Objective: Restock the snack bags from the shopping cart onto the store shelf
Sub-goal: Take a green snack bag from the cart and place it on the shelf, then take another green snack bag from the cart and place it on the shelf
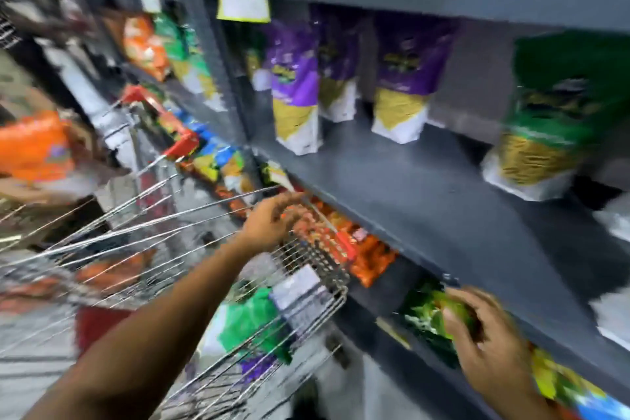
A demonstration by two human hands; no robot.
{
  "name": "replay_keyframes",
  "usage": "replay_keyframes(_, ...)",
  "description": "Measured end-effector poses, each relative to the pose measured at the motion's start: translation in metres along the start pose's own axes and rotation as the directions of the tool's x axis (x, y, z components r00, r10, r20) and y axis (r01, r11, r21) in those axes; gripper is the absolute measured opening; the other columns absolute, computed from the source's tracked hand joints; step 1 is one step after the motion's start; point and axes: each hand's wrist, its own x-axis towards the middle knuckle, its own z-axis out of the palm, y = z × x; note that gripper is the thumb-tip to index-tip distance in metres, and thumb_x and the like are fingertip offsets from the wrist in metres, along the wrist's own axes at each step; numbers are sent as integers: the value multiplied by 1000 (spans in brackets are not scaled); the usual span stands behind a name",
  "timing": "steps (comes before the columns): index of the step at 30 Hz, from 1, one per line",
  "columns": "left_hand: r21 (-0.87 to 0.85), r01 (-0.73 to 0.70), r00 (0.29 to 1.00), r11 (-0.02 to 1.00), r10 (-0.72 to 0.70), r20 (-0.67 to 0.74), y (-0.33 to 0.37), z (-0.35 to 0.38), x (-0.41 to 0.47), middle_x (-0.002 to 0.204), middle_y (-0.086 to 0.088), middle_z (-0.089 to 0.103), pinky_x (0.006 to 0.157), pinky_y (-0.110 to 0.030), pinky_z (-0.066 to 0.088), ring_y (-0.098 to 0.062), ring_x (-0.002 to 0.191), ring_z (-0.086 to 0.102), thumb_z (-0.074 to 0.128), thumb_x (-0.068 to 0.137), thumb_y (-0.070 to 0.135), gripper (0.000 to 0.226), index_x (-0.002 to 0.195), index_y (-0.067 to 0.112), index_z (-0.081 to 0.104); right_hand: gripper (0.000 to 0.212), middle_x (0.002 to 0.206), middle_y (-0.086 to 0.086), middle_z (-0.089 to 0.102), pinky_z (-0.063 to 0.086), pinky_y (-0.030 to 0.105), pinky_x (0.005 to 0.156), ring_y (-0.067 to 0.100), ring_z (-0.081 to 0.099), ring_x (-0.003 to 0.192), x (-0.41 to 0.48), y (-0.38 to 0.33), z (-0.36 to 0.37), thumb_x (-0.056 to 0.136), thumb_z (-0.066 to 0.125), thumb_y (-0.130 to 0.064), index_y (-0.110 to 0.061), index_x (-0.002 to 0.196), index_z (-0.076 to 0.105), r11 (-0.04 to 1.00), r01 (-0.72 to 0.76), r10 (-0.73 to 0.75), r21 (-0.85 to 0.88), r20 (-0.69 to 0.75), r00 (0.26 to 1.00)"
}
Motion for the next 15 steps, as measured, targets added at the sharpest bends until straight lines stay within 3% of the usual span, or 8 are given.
replay_keyframes(1, 115, 57, 998, 992, -53, -37, -21, -21, -6, 98, 11, 73, 79, -21, 51, 1, 85, 66, 59, 81, 29, 32, 111, 22, 64, 32, 103, -6, 59, 37, 15, 93, 6, 54, 99, 15, -12, 13, 81, 49, -41, -21, 101, 64, 999, 34, -32, -14, 87, 996)
replay_keyframes(4, 477, 238, 970, 846, -233, -71, -100, -72, -37, 124, -17, 63, 94, -32, 45, -30, 114, 60, 59, 85, 20, 39, 122, 9, 58, 32, 105, -11, 58, 28, 1, 94, 1, 51, 100, 63, -46, 77, 79, 50, -37, -21, 103, 64, 988, 155, -146, -4, 305, 941)
replay_keyframes(6, 625, 320, 921, 712, -389, -29, -151, -81, -64, 133, -19, 57, 100, -34, 42, -32, 121, 54, 58, 88, 22, 45, 131, 12, 50, 30, 105, -10, 60, 30, 3, 91, 2, 52, 99, 86, -58, 122, 79, 55, -33, -21, 105, 64, 981, 192, -162, -16, 466, 870)
replay_keyframes(8, 675, 357, 856, 646, -515, 40, -197, -77, -90, 140, -15, 50, 105, -35, 41, -29, 127, 49, 60, 86, 31, 56, 137, 16, 41, 31, 109, -3, 63, 35, 12, 90, 10, 56, 102, 104, -58, 172, 80, 63, -23, -18, 111, 62, 983, 172, -94, -57, 653, 751)
replay_keyframes(11, 704, 306, 774, 641, -598, 208, -252, -56, -117, 151, -14, 33, 114, -38, 30, -28, 138, 34, 65, 81, 33, 76, 144, 14, 27, 38, 116, 9, 64, 45, 34, 95, 23, 59, 107, 115, -51, 244, 80, 65, -19, -12, 117, 57, 981, 123, 59, -149, 835, 547)
replay_keyframes(15, 727, 141, 753, 673, -549, 363, -288, -29, -111, 156, -15, 20, 117, -38, 23, -33, 142, 21, 72, 76, 30, 91, 147, 12, 17, 55, 118, 12, 62, 45, 30, 87, 28, 58, 106, 114, -38, 312, 78, 61, -35, -8, 125, 51, 925, 218, 239, -310, 924, 297)
